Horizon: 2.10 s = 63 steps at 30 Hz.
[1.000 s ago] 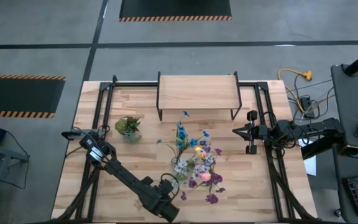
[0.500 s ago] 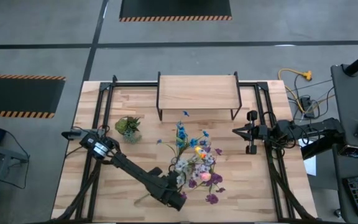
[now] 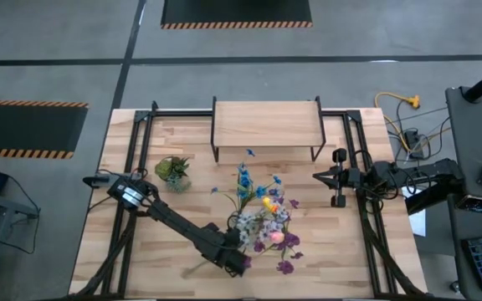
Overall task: Pick and place flowers into a vace then onto a shelf
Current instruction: Put the red tulip into the left transparent vase
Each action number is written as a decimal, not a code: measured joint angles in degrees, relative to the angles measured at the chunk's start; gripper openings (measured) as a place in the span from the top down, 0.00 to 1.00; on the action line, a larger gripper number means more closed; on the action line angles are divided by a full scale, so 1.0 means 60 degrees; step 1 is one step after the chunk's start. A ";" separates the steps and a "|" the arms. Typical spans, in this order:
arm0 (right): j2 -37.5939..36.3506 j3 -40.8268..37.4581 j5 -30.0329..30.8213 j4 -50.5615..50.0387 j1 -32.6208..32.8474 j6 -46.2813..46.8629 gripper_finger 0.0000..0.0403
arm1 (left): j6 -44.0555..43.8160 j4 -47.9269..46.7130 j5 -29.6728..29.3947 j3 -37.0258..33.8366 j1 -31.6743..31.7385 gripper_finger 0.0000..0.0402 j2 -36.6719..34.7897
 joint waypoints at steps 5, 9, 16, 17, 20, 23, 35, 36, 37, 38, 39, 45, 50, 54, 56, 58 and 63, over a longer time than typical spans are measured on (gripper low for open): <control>0.0002 0.0000 0.0000 -0.0003 0.0002 0.0000 0.98 | 0.0270 -0.0107 0.0215 0.0122 -0.0001 0.99 -0.0113; 0.0003 0.0000 0.0004 -0.0012 -0.0001 0.0000 0.98 | 0.0361 -0.0168 0.0440 0.0100 -0.0038 1.00 -0.0407; 0.0001 0.0000 0.0004 -0.0075 0.0001 0.0002 0.98 | 0.0388 -0.0890 0.0894 0.0073 -0.0331 1.00 -0.0994; 0.0002 0.0000 0.0004 -0.0081 0.0003 0.0000 0.98 | 0.0388 -0.0941 0.0890 0.0074 -0.0364 1.00 -0.1068; 0.0003 0.0000 0.0004 -0.0101 -0.0001 0.0000 0.98 | 0.0384 -0.0980 0.0726 0.0071 -0.0577 1.00 -0.1279; 0.0003 0.0000 0.0004 -0.0136 0.0002 0.0000 0.98 | 0.0233 -0.1014 0.0781 0.0086 -0.0777 1.00 -0.1642; -0.0001 0.0000 0.0004 -0.0153 0.0003 0.0000 0.98 | -0.0985 -0.1792 0.0268 0.0100 -0.1836 1.00 -0.3045; 0.0001 0.0000 0.0004 -0.0159 0.0003 0.0000 0.98 | -0.0983 -0.1793 -0.0236 0.0100 -0.1960 1.00 -0.3189; -0.0001 0.0000 0.0004 -0.0159 0.0002 0.0000 0.98 | -0.0973 -0.1785 -0.0755 0.0089 -0.2074 1.00 -0.3349; -0.0001 0.0000 0.0004 -0.0163 0.0002 0.0000 0.98 | -0.0937 -0.1789 -0.1346 0.0071 -0.2218 1.00 -0.3496; 0.0000 0.0000 0.0004 -0.0168 0.0003 0.0000 0.98 | -0.0900 -0.1793 -0.1884 0.0058 -0.2358 1.00 -0.3613; 0.0002 0.0000 0.0004 -0.0187 0.0002 0.0004 0.98 | -0.1200 -0.1830 -0.3109 -0.0418 -0.3143 1.00 -0.4172; -0.0001 0.0000 0.0015 -0.0209 0.0003 0.0001 0.98 | -0.2106 -0.1903 -0.3314 -0.1108 -0.3566 1.00 -0.4761; 0.0003 0.0000 0.0014 -0.0207 0.0003 -0.0010 0.98 | -0.2152 -0.1421 -0.4866 -0.1853 -0.3911 1.00 -0.5442; -0.0001 0.0000 0.0015 -0.0207 0.0002 0.0000 0.98 | -0.1744 -0.0911 -0.5811 -0.2297 -0.4026 1.00 -0.5860; -0.0001 0.0000 0.0012 -0.0207 0.0003 -0.0004 0.98 | -0.1406 -0.0309 -0.6798 -0.2817 -0.4061 1.00 -0.6266; -0.0008 0.0000 0.0011 -0.0192 -0.0001 -0.0073 0.98 | 0.0261 0.1822 -0.9063 -0.4549 -0.3979 1.00 -0.7449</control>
